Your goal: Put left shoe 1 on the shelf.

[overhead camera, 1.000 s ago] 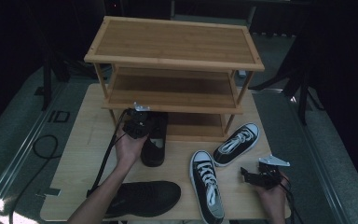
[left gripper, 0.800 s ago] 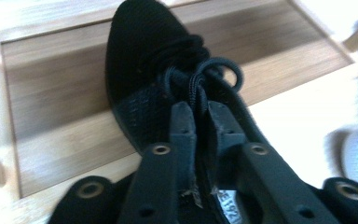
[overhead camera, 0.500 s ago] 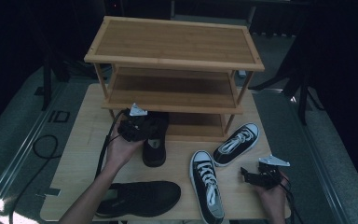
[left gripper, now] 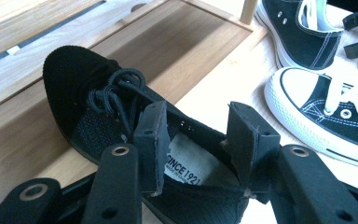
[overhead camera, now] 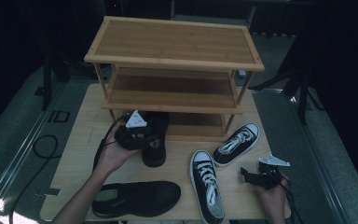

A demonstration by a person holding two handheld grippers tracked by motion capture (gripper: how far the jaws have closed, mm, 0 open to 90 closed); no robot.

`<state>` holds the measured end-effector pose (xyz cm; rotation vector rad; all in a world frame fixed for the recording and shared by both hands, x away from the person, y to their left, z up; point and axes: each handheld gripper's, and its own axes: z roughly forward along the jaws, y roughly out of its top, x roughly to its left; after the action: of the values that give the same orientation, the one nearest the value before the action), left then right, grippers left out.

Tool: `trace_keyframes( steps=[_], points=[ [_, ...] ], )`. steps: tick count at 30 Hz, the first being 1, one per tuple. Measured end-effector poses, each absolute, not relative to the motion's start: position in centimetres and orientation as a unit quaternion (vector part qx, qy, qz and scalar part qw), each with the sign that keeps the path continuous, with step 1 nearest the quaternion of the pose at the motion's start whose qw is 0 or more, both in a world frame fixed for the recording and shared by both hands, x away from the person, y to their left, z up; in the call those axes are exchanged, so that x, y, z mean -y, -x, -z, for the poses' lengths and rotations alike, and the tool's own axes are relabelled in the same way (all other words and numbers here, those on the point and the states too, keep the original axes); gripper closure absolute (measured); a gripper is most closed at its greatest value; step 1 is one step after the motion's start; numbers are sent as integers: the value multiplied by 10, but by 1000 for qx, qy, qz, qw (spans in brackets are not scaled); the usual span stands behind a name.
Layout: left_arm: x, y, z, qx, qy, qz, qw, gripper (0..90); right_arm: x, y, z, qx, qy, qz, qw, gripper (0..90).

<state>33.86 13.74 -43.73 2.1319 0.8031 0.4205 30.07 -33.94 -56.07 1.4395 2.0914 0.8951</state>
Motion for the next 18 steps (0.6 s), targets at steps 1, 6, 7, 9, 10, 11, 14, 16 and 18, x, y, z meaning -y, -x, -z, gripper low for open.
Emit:
trace_keyframes(
  steps=[1,6,7,9,10,11,14,16,18],
  points=[
    [-138,-337,437,-314,-843,-168,404,586,339,-301,561,-757,-521,-324,223,139],
    [-142,-328,438,-285,-852,-170,404,610,339,-301,561,-757,-522,-325,222,138],
    [-142,-328,438,-285,-852,-170,404,629,339,-301,561,-757,-522,-325,222,139],
    [-144,-324,438,-275,-855,-172,405,648,339,-301,561,-757,-521,-325,223,139],
    [-144,-324,438,-275,-855,-172,405,662,339,-301,561,-757,-521,-325,223,139],
    [-145,-323,439,-272,-856,-172,404,662,339,-301,561,-757,-522,-325,222,138],
    [-144,-319,443,-257,-865,-166,398,707,339,-301,561,-757,-522,-325,222,138],
    [-144,-317,445,-249,-867,-166,399,744,339,-300,561,-757,-522,-325,222,138],
    [-144,-315,445,-247,-868,-161,399,796,339,-300,561,-757,-522,-325,222,139]
  ],
)
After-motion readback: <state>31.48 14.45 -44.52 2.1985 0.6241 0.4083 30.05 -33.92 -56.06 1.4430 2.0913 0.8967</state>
